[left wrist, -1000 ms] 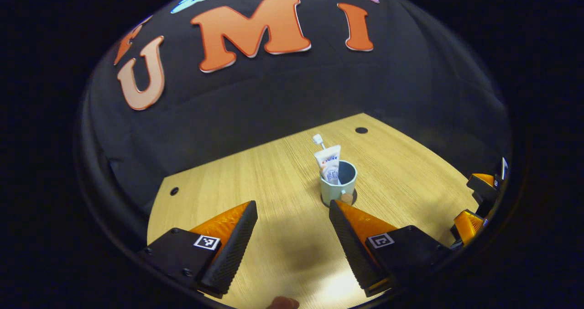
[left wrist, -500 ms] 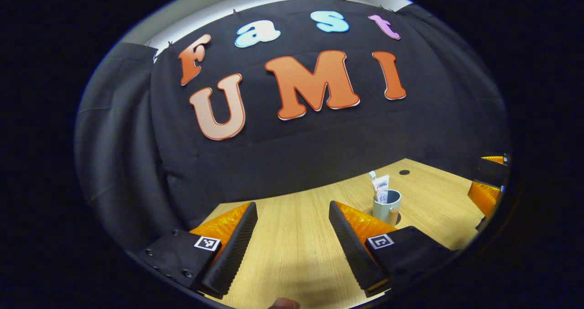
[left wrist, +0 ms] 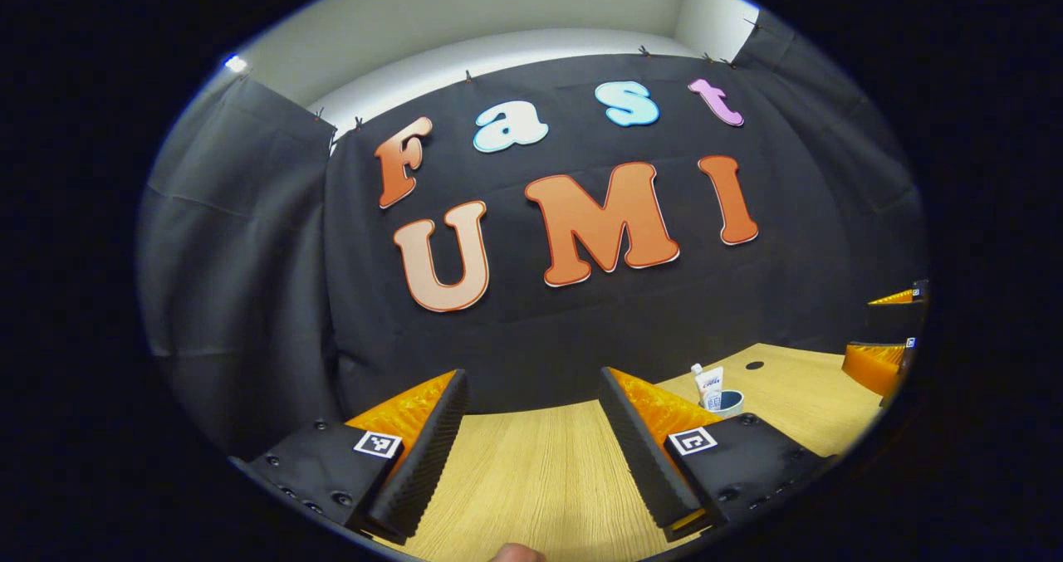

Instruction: Put the toothbrush and toothpaste on the desktop into the cup, then pick up the cup and place it on the coaster on the desktop.

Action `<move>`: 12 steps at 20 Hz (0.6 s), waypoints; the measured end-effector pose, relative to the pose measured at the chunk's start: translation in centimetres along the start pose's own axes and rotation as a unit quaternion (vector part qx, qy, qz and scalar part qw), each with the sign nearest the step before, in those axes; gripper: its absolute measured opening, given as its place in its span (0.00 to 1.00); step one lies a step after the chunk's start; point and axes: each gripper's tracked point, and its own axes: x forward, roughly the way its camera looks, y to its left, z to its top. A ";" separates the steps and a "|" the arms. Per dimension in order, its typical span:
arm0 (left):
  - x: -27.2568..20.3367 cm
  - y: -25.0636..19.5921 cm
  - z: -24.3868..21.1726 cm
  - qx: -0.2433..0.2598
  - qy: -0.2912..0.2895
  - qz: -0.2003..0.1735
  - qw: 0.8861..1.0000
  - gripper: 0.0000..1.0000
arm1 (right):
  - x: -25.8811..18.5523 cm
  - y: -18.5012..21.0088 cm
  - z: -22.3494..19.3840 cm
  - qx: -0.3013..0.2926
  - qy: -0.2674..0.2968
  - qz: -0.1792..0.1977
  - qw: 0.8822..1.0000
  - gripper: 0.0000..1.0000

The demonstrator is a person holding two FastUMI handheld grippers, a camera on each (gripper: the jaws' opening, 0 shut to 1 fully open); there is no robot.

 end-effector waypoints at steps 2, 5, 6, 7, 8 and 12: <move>-0.5 -0.2 0.0 -0.002 -0.002 0.001 1.000 1.00 | 0.0 0.0 0.3 -0.004 -0.004 -0.002 1.000 0.97; -1.6 -0.7 0.1 -0.010 -0.007 0.003 1.000 1.00 | -0.3 0.2 0.2 -0.008 -0.006 0.001 1.000 0.97; -1.6 -0.9 0.0 -0.016 -0.006 0.003 1.000 1.00 | -0.5 0.1 0.2 -0.011 -0.008 0.000 1.000 0.97; -1.8 -1.0 -0.1 -0.023 -0.006 0.004 1.000 1.00 | -0.6 0.1 0.4 -0.013 -0.009 -0.001 1.000 0.97; -1.8 -1.0 0.0 -0.030 -0.006 0.004 1.000 1.00 | -0.9 0.2 0.5 -0.015 -0.011 0.001 1.000 0.97; -2.4 -0.9 0.1 -0.045 -0.010 0.010 0.999 1.00 | -1.2 0.0 0.8 -0.018 -0.018 0.004 1.000 0.97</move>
